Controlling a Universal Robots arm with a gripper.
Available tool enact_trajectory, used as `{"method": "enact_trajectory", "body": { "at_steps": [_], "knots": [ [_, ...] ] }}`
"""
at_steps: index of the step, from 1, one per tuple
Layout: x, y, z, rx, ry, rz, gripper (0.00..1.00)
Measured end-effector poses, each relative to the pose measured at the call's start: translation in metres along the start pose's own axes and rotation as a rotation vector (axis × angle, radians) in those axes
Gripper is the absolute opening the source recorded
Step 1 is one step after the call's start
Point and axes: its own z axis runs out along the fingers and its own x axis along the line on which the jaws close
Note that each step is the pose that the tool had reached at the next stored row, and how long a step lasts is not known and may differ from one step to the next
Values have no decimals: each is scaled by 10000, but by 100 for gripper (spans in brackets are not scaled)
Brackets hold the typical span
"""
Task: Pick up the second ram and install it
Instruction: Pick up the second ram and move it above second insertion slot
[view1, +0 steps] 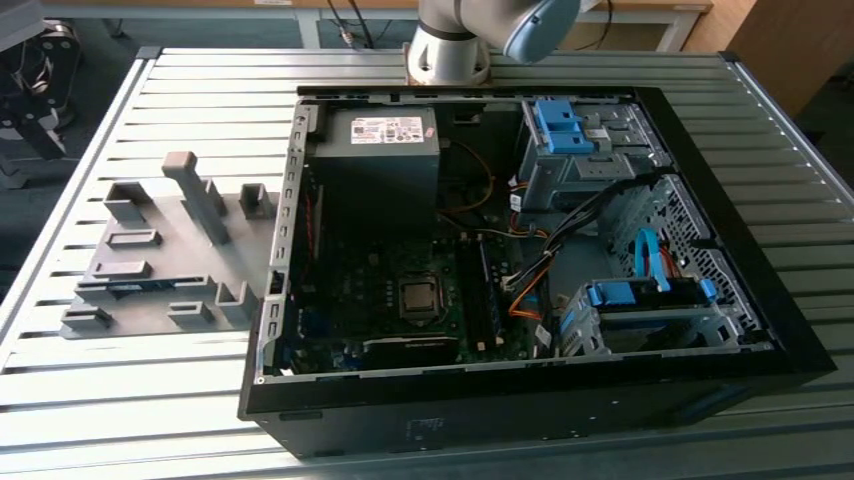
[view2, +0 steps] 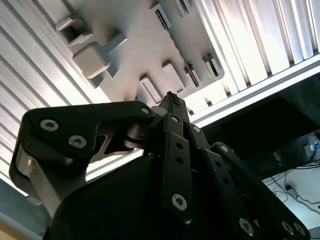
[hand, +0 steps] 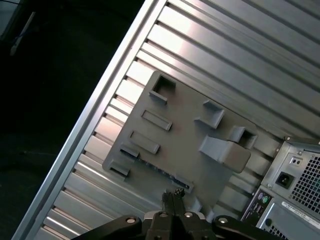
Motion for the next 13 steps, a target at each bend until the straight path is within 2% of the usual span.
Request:
{"method": "enact_trajectory", "body": {
  "at_steps": [13],
  "knots": [
    [6,3,6,54,37,-895,11]
  ]
}}
